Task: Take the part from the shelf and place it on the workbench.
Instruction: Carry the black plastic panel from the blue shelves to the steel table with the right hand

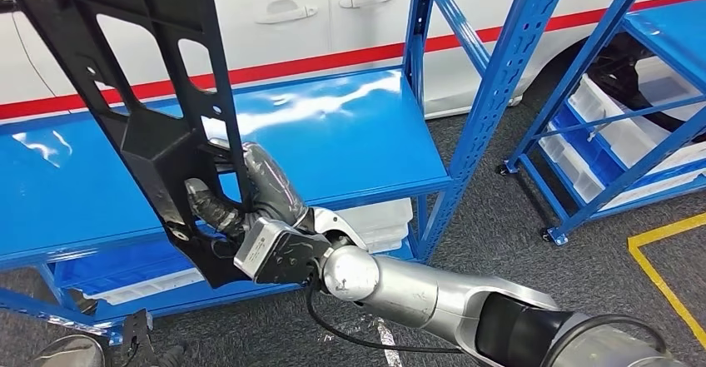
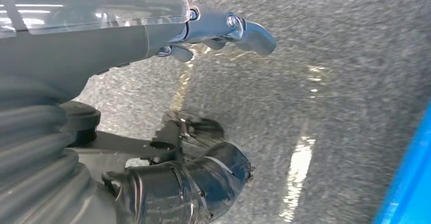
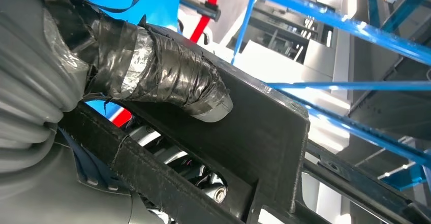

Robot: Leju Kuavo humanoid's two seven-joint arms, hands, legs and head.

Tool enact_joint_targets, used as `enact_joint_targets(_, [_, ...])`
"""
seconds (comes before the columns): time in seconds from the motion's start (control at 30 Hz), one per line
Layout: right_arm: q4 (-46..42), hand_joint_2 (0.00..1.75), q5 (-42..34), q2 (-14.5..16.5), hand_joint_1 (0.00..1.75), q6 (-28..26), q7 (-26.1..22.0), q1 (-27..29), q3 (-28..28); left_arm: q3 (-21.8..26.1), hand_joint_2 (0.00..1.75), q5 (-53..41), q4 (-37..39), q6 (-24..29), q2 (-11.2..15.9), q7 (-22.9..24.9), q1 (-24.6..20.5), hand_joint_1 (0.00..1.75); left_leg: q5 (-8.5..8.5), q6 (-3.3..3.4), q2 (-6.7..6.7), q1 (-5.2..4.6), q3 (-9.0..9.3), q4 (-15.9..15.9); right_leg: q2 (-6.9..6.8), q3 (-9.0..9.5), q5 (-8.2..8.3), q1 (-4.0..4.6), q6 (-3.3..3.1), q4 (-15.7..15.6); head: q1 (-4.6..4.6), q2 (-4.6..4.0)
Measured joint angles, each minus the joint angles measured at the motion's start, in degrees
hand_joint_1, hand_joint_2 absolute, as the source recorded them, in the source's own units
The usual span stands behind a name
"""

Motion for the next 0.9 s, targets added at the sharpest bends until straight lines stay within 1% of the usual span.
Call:
enact_joint_targets(0.03, [0.0,1.75,-0.11,0.0,1.75,0.2,-0.1,0.0,-0.01,0.0,1.75,-0.03,0.0,-0.13,0.0,0.02,-0.02,0.0,1.55,0.26,-0.01,-0.03,2.07,-1.6,-0.01,-0.88,0.64,0.11,0.03,0.03,0.0,0.0])
enact_joint_targets(0.07, [-0.01,1.75,-0.31,0.01,1.75,0.34,-0.23,0.0,-0.03,0.0,1.75,-0.08,0.0,-0.22,0.01,0.08,-0.08,0.0,2.3,0.71,-0.02,-0.14,5.04,-4.88,-0.01,-1.58,1.24,0.17,0.08,0.05,0.0,0.0])
enact_joint_targets(0.1, [-0.05,1.75,-0.56,0.03,1.75,0.5,-0.4,0.0,-0.09,0.0,1.75,-0.13,0.0,-0.26,0.05,0.2,-0.19,0.0,2.01,1.22,-0.02,-0.33,8.46,-9.26,-0.01,-2.13,1.78,0.27,0.21,0.05,0.0,0.0])
enact_joint_targets(0.13, [-0.09,1.75,-0.81,0.05,1.75,0.68,-0.57,0.01,-0.17,0.0,1.75,-0.22,0.0,-0.27,0.09,0.33,-0.32,0.0,1.17,1.58,-0.04,-0.55,11.32,-13.2,-0.06,-2.46,2.32,0.23,0.43,-0.04,0.02,0.0])
enact_joint_targets(0.17, [-0.13,1.75,-1.05,0.08,1.75,0.89,-0.7,-0.01,-0.25,0.0,1.75,-0.28,0.0,-0.26,0.13,0.45,-0.45,0.0,0.44,1.87,-0.08,-0.88,13.11,-16.04,-0.13,-2.6,2.87,0.07,0.73,-0.23,0.02,0.0])
enact_joint_targets(0.2, [-0.15,1.75,-1.29,0.09,1.75,1.15,-0.83,-0.02,-0.32,0.0,1.75,-0.33,0.0,-0.22,0.16,0.56,-0.53,0.0,0.29,2.05,-0.11,-1.19,13.85,-17.63,-0.19,-2.68,3.47,-0.12,1.1,-0.54,0.02,0.0])
enact_joint_targets(0.23, [-0.15,1.75,-1.53,0.09,1.75,1.4,-0.93,-0.02,-0.37,0.0,1.75,-0.38,0.0,-0.19,0.16,0.65,-0.56,0.0,0.95,2.26,-0.07,-1.22,13.74,-18.49,-0.23,-2.81,4.0,-0.27,1.46,-0.87,0.04,0.0])
enact_joint_targets(0.27, [-0.13,1.75,-1.79,0.08,1.75,1.61,-1.04,0.02,-0.44,0.0,1.75,-0.46,0.0,-0.17,0.16,0.74,-0.58,0.0,1.93,2.57,0.06,-1.22,13.52,-19.14,-0.18,-3.08,3.91,-0.33,1.76,-0.99,-0.02,0.0])
enact_joint_targets(0.3, [-0.12,1.75,-2.04,0.07,1.75,1.85,-1.19,0.07,-0.51,-0.01,1.75,-0.56,0.0,-0.17,0.2,0.85,-0.61,0.0,2.79,2.95,0.22,-1.06,13.29,-19.9,-0.11,-3.47,2.85,-0.29,2.01,-0.5,0.0,-0.01])
enact_joint_targets(0.33, [-0.11,1.75,-2.32,0.05,1.75,2.08,-1.36,0.13,-0.58,-0.01,1.75,-0.7,0.0,-0.21,0.25,0.93,-0.66,0.0,3.68,3.29,0.41,-0.85,12.87,-20.58,-0.05,-4.09,0.62,-0.22,2.22,1.16,0.01,-0.01])
enact_joint_targets(0.37, [-0.1,1.75,-2.62,0.04,1.75,2.27,-1.53,0.18,-0.64,-0.01,1.75,-0.86,0.0,-0.28,0.3,1.0,-0.72,0.0,4.4,3.5,0.52,-0.82,12.28,-20.63,-0.01,-4.73,-2.36,-0.28,2.39,3.91,0.01,-0.01])
enact_joint_targets(0.4, [-0.09,1.75,-2.9,0.03,1.75,2.45,-1.69,0.22,-0.67,-0.01,1.75,-0.99,0.0,-0.38,0.34,1.08,-0.73,0.0,4.99,3.67,0.56,-0.77,11.47,-20.61,-0.01,-5.34,-5.14,-0.34,2.56,7.44,0.08,-0.01])
enact_joint_targets(0.43, [-0.07,1.75,-3.22,0.02,1.75,2.62,-1.83,0.26,-0.7,-0.01,1.75,-1.11,0.0,-0.54,0.35,1.16,-0.69,0.0,5.53,3.67,0.6,-0.73,10.57,-20.4,-0.01,-5.81,-6.81,-0.43,2.75,11.06,0.06,0.0])
enact_joint_targets(0.47, [-0.04,1.75,-3.5,0.02,1.75,2.81,-1.95,0.29,-0.72,-0.02,1.75,-1.19,0.0,-0.7,0.35,1.26,-0.64,0.0,6.02,3.58,0.61,-0.65,9.63,-20.07,-0.02,-5.86,-6.91,-0.55,2.95,13.7,0.07,0.0])
enact_joint_targets(0.5, [0.0,1.75,-3.76,0.01,1.75,3.07,-2.09,0.32,-0.74,-0.02,1.75,-1.23,0.0,-0.87,0.34,1.36,-0.6,0.0,6.48,3.38,0.63,-0.51,8.55,-19.62,-0.03,-5.23,-5.59,-0.69,3.19,14.83,0.07,0.0])
enact_joint_targets(0.53, [0.03,1.75,-4.01,0.01,1.75,3.35,-2.25,0.32,-0.76,-0.02,1.75,-1.23,0.0,-1.01,0.34,1.42,-0.58,0.0,6.89,3.11,0.64,-0.32,7.43,-19.03,-0.04,-3.89,-3.71,-0.89,3.47,14.31,0.07,0.0])
enact_joint_targets(0.57, [0.05,1.75,-4.23,0.0,1.75,3.67,-2.43,0.32,-0.77,-0.02,1.75,-1.23,0.0,-1.08,0.34,1.45,-0.57,0.0,7.2,2.79,0.64,-0.13,6.27,-18.23,-0.05,-1.7,-2.49,-1.16,3.83,11.95,0.08,0.0])
enact_joint_targets(0.6, [0.06,1.75,-4.49,0.02,1.75,3.99,-2.59,0.32,-0.78,-0.02,1.75,-1.22,0.0,-1.13,0.38,1.45,-0.57,0.0,7.43,2.44,0.62,-0.05,5.08,-17.29,-0.02,0.98,-2.53,-1.24,4.17,8.42,0.14,0.0])
enact_joint_targets(0.63, [0.07,1.75,-4.8,0.05,1.75,4.32,-2.78,0.36,-0.81,-0.02,1.75,-1.19,0.0,-1.14,0.43,1.38,-0.56,0.0,7.66,2.11,0.58,-0.02,4.16,-16.43,0.07,3.17,-3.54,-1.22,4.04,5.21,0.17,0.0])
enact_joint_targets(0.67, [0.08,1.75,-5.2,0.08,1.75,4.65,-2.95,0.41,-0.84,-0.02,1.75,-1.13,0.0,-1.14,0.47,1.29,-0.53,0.0,7.93,1.78,0.51,-0.07,3.48,-15.72,0.17,4.64,-4.79,-1.15,3.79,2.75,0.21,0.0])
enact_joint_targets(0.7, [0.1,1.75,-5.63,0.1,1.75,4.95,-3.11,0.46,-0.89,-0.02,1.75,-1.05,0.0,-1.14,0.5,1.17,-0.49,0.0,8.3,1.49,0.45,-0.11,3.06,-15.38,0.28,5.16,-5.6,-0.89,3.29,1.62,0.25,0.0])
enact_joint_targets(0.73, [0.13,1.75,-5.96,0.11,1.75,5.19,-3.27,0.52,-0.93,-0.02,1.75,-0.97,0.0,-1.14,0.51,1.07,-0.42,0.0,8.75,1.18,0.37,-0.06,2.85,-15.28,0.28,4.84,-5.57,-0.83,2.55,1.54,0.23,0.0])
enact_joint_targets(0.77, [0.16,1.75,-6.15,0.11,1.75,5.33,-3.38,0.54,-0.97,-0.02,1.75,-0.91,0.0,-1.14,0.53,1.01,-0.34,0.0,8.59,0.89,0.32,0.07,2.52,-15.12,0.17,4.41,-5.1,-0.84,2.0,1.59,0.23,0.0])
enact_joint_targets(0.8, [0.17,1.75,-6.25,0.14,1.75,5.41,-3.46,0.53,-1.03,-0.02,1.75,-0.86,0.0,-1.14,0.55,0.98,-0.25,0.0,7.51,0.63,0.3,0.22,2.0,-14.43,0.04,3.89,-4.54,-0.81,1.38,1.61,0.21,0.0])
enact_joint_targets(0.83, [0.17,1.75,-6.25,0.17,1.75,5.43,-3.52,0.51,-1.08,-0.02,1.75,-0.83,0.0,-1.15,0.56,0.98,-0.18,0.0,5.62,0.38,0.29,0.32,1.33,-13.02,-0.09,3.33,-3.92,-0.85,0.84,1.54,0.19,0.0])
enact_joint_targets(0.87, [0.19,1.75,-6.26,0.21,1.75,5.43,-3.57,0.49,-1.15,-0.02,1.75,-0.8,0.0,-1.15,0.57,0.97,-0.14,0.0,2.76,0.18,0.31,0.42,0.48,-10.41,-0.16,2.69,-3.27,-0.79,0.48,1.51,0.17,0.0])
enact_joint_targets(0.9, [0.19,1.75,-6.26,0.25,1.75,5.43,-3.6,0.49,-1.21,-0.02,1.75,-0.77,0.0,-1.17,0.57,0.97,-0.11,0.0,0.0,0.03,0.32,0.43,-0.36,-6.89,-0.17,1.9,-2.62,-0.66,0.28,1.5,0.15,0.0])
